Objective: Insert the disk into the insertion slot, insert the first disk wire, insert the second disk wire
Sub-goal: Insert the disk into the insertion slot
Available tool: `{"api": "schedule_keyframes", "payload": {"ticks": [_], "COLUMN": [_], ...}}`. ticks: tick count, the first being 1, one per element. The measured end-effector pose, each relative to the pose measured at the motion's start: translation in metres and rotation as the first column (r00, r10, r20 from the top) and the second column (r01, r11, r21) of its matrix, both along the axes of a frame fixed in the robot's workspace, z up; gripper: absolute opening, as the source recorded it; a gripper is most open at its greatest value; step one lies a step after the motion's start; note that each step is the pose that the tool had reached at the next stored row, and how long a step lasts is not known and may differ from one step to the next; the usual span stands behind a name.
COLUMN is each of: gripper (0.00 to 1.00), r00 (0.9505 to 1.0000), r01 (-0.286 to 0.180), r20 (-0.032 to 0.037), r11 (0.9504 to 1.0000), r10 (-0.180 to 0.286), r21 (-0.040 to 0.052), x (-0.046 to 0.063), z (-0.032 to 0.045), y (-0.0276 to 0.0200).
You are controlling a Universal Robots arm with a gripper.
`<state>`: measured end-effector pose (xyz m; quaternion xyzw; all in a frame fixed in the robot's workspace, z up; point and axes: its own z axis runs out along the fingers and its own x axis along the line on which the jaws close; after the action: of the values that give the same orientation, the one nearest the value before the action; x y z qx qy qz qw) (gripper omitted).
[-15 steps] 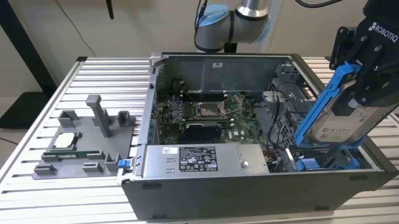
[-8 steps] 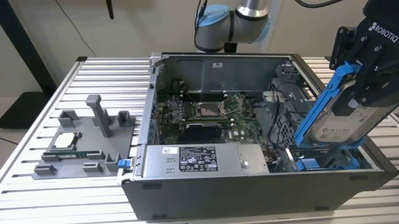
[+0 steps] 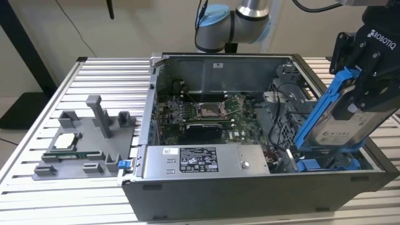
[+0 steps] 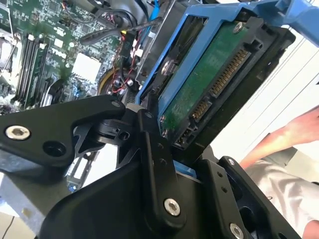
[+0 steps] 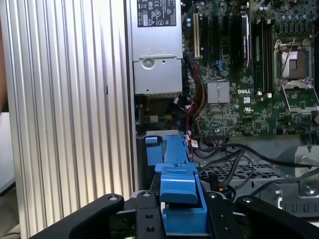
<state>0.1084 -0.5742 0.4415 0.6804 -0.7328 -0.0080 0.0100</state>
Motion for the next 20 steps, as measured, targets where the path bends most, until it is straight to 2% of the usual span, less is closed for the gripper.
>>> {"api": "schedule_keyframes", "payload": {"ticks": [8,20], "gripper": [0.00,0.00], "r00": [1.0000,1.0000], "r01": [0.000,0.000], "r20": [0.0000,0.0001], "r11": [1.0000,1.0000], "r10": [0.000,0.000], "r21": [0.0048,0.0072], "x": [0.002,0.003], "z": [-0.0115,-0.0256], "y": [0.0000,0.0000]}}
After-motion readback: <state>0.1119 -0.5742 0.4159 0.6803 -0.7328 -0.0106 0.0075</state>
